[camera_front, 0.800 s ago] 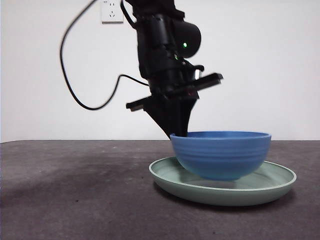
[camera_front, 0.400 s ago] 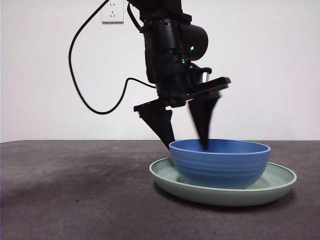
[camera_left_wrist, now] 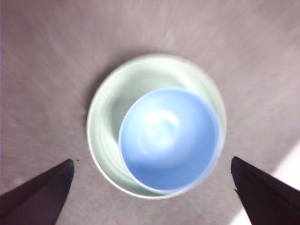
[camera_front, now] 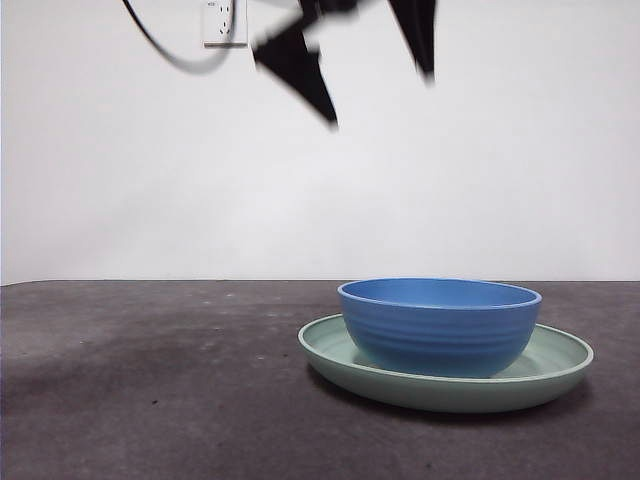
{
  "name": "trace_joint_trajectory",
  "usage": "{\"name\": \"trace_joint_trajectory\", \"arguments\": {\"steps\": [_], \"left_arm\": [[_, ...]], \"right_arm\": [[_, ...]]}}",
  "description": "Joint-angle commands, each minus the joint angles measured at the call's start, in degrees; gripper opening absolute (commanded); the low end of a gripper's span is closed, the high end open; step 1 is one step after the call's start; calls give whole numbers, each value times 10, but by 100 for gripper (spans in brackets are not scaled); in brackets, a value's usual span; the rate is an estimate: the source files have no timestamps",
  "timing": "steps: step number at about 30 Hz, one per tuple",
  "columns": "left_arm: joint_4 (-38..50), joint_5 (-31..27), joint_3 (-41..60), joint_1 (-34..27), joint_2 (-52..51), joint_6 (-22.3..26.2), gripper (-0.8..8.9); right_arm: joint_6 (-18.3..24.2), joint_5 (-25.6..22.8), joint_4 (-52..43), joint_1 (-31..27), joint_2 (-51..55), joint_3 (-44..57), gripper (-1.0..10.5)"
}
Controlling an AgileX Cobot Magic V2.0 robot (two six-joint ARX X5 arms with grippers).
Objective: Pick up the blue bowl, put it on the green plate, put it on desk
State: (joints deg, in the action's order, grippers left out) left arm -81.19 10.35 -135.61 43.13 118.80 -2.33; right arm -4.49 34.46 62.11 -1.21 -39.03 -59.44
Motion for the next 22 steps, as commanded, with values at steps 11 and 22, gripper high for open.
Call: {"name": "trace_joint_trajectory", "arguments": {"steps": [11,22], "left_arm": [[47,0,345,-68,-506,62,653],[184,0,679,-98,-813,35,653]], "right_arm": [[9,7,8,1,-2,-8,569],[9,16,24,1,-2,-8,569]]}}
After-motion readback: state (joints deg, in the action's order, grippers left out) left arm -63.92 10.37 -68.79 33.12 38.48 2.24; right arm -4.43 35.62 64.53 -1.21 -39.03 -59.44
